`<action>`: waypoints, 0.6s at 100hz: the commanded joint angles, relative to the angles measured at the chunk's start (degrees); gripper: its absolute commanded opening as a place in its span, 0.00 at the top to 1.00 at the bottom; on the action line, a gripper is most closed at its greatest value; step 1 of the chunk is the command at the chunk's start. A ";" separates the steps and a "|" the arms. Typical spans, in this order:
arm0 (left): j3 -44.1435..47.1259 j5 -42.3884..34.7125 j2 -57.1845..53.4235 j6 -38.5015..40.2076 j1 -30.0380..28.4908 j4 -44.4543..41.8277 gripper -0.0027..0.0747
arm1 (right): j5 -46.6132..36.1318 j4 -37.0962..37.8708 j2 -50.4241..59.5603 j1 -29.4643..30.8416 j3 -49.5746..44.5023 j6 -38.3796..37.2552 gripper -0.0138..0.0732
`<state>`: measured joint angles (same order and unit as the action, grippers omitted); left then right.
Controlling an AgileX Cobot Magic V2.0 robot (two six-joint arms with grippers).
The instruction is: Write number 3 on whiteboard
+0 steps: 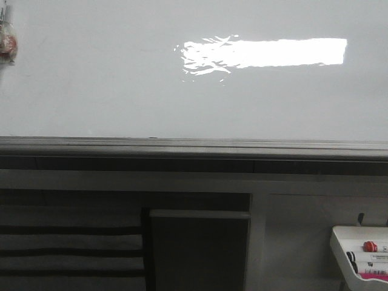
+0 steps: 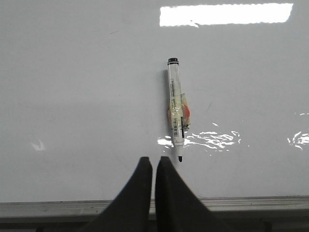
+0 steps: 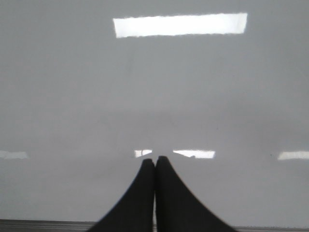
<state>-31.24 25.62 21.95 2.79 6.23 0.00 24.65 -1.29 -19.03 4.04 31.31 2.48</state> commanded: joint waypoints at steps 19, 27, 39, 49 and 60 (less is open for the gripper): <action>-2.06 -3.92 0.90 0.14 -0.06 0.00 0.99 | -4.19 0.33 -1.08 0.13 2.02 0.66 0.93; -2.06 -3.92 0.90 0.14 -0.06 -0.33 0.99 | -4.19 0.33 -1.08 0.13 2.02 0.66 0.93; -1.93 -3.92 0.90 0.14 -0.06 -1.66 0.96 | -4.69 0.33 -1.08 0.13 2.02 0.66 0.93; -1.93 -3.92 0.90 0.14 -0.06 -4.43 0.70 | -5.24 0.62 -1.08 0.13 2.02 0.66 0.92; -1.93 -4.07 0.90 0.14 -0.06 -5.02 0.31 | -5.34 1.29 -1.08 0.13 2.02 0.66 0.82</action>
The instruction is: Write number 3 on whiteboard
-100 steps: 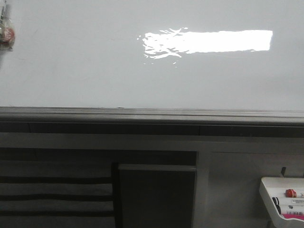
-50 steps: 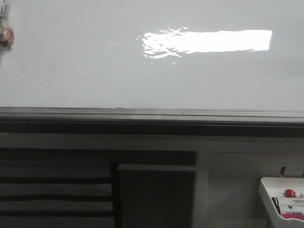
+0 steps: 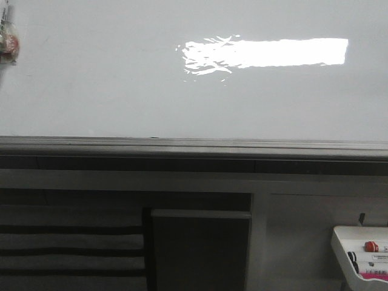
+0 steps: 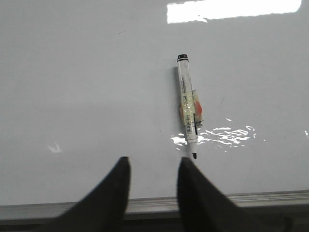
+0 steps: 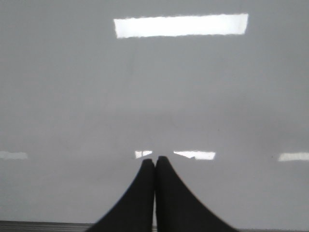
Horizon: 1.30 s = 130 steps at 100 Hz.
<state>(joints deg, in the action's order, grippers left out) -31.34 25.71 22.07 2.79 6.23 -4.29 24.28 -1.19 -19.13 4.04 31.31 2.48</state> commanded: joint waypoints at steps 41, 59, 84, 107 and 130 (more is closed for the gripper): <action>-1.84 -4.56 0.78 0.14 -0.06 -0.21 0.19 | -2.30 3.11 -0.97 0.13 1.79 0.66 0.37; -1.75 -4.98 0.78 0.14 -0.06 -0.21 0.19 | -2.30 2.36 -0.97 0.13 1.79 0.66 0.37; -1.47 -5.26 5.06 0.14 0.06 1.07 0.19 | -3.36 -1.25 -0.97 0.13 1.79 0.50 0.37; -2.91 -7.93 16.95 0.14 0.06 4.29 0.19 | -3.36 -2.16 -0.97 0.13 1.79 0.50 0.37; -5.89 -13.67 29.61 0.14 0.06 6.94 0.19 | -3.36 -2.16 -0.97 0.13 1.79 0.50 0.37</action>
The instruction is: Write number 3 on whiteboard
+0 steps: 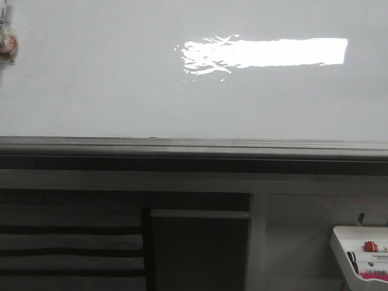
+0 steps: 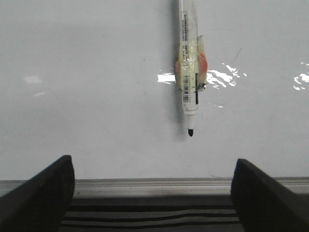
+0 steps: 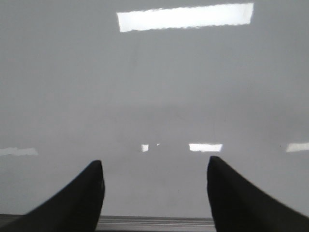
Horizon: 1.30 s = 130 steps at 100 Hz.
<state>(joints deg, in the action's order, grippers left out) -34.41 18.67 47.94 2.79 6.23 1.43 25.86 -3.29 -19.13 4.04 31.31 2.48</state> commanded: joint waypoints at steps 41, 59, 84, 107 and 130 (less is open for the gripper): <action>-8.97 -15.11 21.48 -0.01 3.55 -1.43 0.19 | -4.74 -0.05 -0.97 0.13 1.79 0.50 0.37; -12.07 -15.73 26.52 -0.01 3.55 -1.43 0.25 | -4.74 -0.05 -0.97 0.13 1.79 0.50 0.37; -12.80 -16.08 28.47 -0.01 3.55 -1.43 0.53 | -4.74 -0.05 -0.97 0.13 1.79 0.50 0.37; -12.80 -16.08 28.47 -0.01 3.55 -1.43 0.71 | -4.74 -0.05 -0.97 0.13 1.79 0.50 0.37; -12.80 -15.49 28.23 -0.01 3.55 -1.43 0.84 | -4.60 -1.48 -0.97 0.13 2.06 0.50 0.37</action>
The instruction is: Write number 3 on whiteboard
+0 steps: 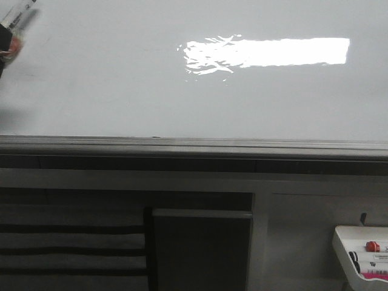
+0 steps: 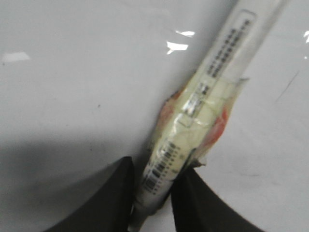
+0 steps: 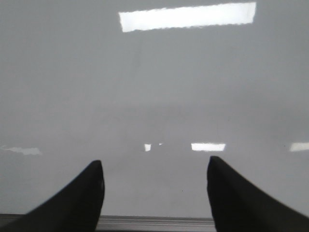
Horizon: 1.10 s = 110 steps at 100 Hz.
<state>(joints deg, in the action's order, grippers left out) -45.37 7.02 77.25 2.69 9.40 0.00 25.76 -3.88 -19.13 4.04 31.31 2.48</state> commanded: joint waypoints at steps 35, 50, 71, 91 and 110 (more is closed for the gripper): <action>-1.84 -0.26 -2.12 0.10 0.38 0.00 0.98 | 1.28 -4.35 -2.08 0.13 3.71 0.50 0.37; -4.02 8.11 -3.92 -5.32 0.38 0.00 0.99 | 7.80 -6.00 -6.32 0.13 7.70 0.62 0.37; -10.10 24.46 -5.71 -20.68 2.29 7.39 0.99 | 15.81 -17.67 -16.20 0.13 14.31 12.57 0.37; -13.82 38.81 -5.99 -48.21 7.37 26.22 0.99 | 29.21 -40.83 -28.12 -0.10 20.59 37.68 0.37; -14.96 47.24 -5.99 -63.46 13.38 38.80 0.99 | 41.97 -47.82 -38.78 -6.56 27.16 54.58 0.37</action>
<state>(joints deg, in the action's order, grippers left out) -58.17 53.20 72.90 -54.78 20.31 31.18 63.93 -46.45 -54.51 0.78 54.23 49.19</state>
